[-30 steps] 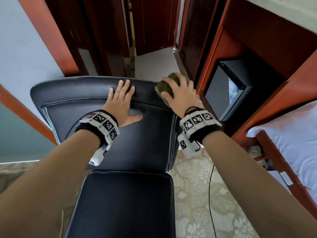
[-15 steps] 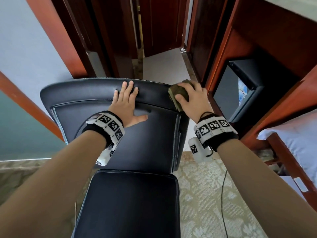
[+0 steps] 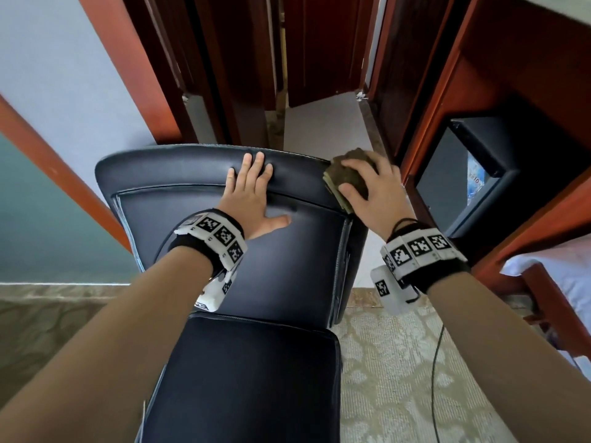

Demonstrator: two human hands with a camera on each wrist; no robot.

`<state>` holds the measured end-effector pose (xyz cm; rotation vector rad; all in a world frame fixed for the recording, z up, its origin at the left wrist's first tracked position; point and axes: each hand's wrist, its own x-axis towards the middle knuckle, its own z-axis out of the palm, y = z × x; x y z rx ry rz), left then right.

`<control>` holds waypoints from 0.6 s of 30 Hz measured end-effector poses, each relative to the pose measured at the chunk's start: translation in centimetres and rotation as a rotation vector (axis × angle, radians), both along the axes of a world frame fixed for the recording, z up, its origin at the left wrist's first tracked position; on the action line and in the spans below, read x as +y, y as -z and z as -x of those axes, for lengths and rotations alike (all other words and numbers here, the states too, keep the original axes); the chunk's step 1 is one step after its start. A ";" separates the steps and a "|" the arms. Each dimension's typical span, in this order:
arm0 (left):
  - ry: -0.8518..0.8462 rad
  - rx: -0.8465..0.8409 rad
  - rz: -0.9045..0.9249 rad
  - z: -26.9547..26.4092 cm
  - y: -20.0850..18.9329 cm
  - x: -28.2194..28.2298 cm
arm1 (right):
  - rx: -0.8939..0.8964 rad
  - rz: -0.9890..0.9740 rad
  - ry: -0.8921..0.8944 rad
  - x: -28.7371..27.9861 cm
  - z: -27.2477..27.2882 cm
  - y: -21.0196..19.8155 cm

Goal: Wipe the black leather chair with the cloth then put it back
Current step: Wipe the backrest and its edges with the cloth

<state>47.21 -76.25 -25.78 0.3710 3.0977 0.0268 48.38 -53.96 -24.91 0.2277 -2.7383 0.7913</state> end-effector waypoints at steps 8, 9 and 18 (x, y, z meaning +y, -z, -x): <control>-0.046 -0.019 -0.066 -0.1 -0.3 0.3 | -0.103 -0.129 0.022 -2.1 2.3 -1.8; -0.042 -0.023 -0.064 -0.1 -0.3 0.2 | -0.100 -0.116 0.015 -1.9 2.1 -1.7; -0.011 -0.042 0.000 -0.3 -0.8 -0.2 | -0.027 -0.033 0.081 -1.2 0.5 -0.5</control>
